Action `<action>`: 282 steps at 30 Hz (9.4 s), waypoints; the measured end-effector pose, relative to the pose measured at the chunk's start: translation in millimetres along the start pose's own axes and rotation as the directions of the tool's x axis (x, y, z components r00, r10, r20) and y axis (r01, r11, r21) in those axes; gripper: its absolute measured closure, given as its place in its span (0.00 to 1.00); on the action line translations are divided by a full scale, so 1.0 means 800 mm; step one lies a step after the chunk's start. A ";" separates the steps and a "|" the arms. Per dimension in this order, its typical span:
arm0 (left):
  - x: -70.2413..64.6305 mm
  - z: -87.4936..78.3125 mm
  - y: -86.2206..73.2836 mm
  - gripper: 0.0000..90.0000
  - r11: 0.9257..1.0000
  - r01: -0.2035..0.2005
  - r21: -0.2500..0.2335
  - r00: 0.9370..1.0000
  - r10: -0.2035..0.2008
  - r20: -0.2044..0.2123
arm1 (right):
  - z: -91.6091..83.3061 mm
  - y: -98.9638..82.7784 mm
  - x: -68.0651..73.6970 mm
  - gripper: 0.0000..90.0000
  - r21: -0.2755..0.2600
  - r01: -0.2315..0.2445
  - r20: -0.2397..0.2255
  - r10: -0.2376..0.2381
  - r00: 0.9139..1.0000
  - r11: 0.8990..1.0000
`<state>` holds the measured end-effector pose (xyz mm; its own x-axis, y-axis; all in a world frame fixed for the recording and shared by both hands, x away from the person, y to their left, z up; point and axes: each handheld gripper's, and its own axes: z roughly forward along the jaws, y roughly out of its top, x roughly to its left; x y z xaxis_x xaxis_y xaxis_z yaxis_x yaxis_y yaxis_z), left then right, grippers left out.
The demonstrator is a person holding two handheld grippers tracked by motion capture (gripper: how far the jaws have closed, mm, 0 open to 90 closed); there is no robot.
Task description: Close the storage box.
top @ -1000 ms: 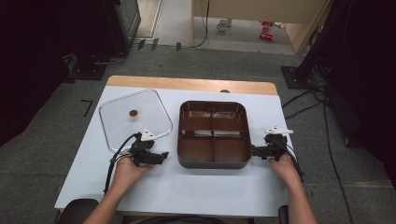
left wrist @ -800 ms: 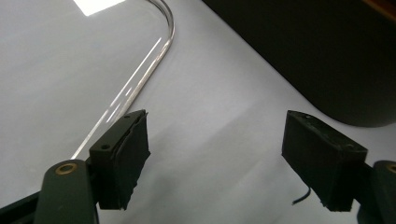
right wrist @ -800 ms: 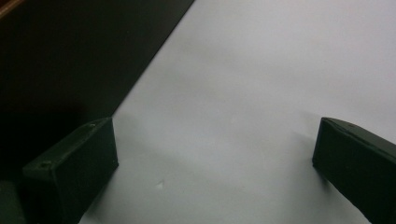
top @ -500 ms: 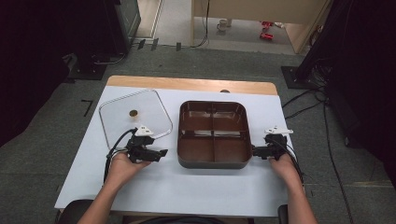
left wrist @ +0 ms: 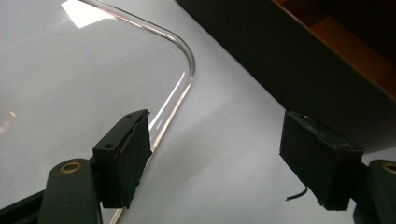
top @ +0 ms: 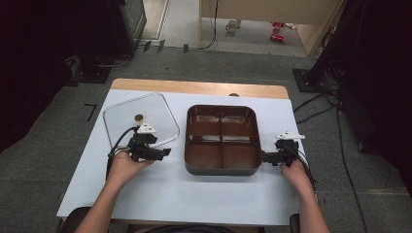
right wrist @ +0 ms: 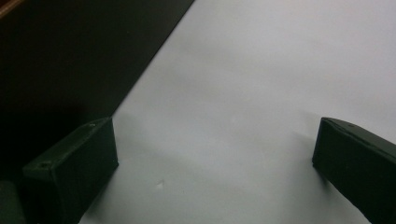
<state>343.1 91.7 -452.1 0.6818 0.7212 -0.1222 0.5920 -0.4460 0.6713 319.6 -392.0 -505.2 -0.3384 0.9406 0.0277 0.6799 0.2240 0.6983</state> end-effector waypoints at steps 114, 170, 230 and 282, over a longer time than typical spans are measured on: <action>0.054 -0.041 0.097 0.66 0.992 0.025 -0.123 0.998 -0.033 -0.060 | 0.000 0.000 0.000 0.00 -0.002 0.001 0.000 -0.001 1.000 1.000; -0.144 0.108 0.162 0.66 0.978 -0.203 -0.035 0.977 0.205 0.059 | 0.000 0.000 0.000 0.00 -0.002 0.000 -0.001 0.000 1.000 1.000; -0.083 0.010 0.103 0.29 0.978 -0.146 -0.150 0.973 0.169 0.154 | 0.000 0.000 0.000 0.00 -0.004 -0.001 -0.001 0.001 1.000 1.000; -0.005 0.037 -0.025 0.24 0.994 -0.104 0.037 0.994 0.103 0.030 | 0.000 0.000 0.000 0.00 -0.003 -0.001 -0.002 0.001 1.000 1.000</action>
<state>341.3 81.4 -486.6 0.7518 0.6551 -0.0744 0.5333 -0.5379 0.6529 319.4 -392.1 -505.3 -0.3392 0.9403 0.0294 0.6780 0.2227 0.7005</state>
